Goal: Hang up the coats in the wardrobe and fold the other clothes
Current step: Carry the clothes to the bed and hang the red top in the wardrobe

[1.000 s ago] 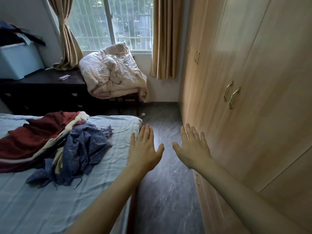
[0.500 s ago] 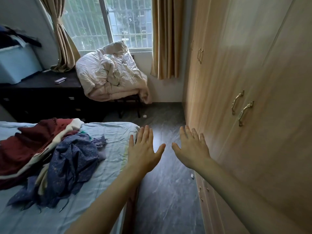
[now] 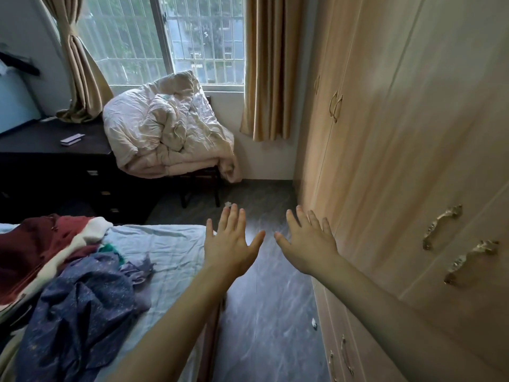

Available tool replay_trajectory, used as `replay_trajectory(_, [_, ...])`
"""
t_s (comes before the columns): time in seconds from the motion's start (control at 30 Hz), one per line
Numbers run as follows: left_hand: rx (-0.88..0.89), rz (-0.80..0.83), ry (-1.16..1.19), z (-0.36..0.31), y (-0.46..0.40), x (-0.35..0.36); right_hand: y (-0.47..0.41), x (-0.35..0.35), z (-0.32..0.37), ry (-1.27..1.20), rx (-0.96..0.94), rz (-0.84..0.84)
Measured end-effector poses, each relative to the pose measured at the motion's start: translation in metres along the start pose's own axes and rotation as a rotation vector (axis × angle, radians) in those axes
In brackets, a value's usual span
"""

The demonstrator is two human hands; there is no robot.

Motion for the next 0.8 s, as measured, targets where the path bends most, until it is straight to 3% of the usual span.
replay_trajectory(0.23, [-0.028,0.006,0.011,0.03,-0.116,-0.006,-0.099,-0.005,0.007,-0.02,0.031,-0.003])
replay_trajectory(0.8, [0.01,0.046,-0.019,0.027,-0.322,0.022,-0.313,0.002,-0.029,-0.084,0.025,0.01])
Point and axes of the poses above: each hand's wrist, its own y-axis away from the middle knuckle, its own x-axis out of the palm, z = x × y, the point moved 6 cm from there along -y, towards the middle knuckle, and after that the axes turned 2 degrees about -z, right-handed, at the moved point
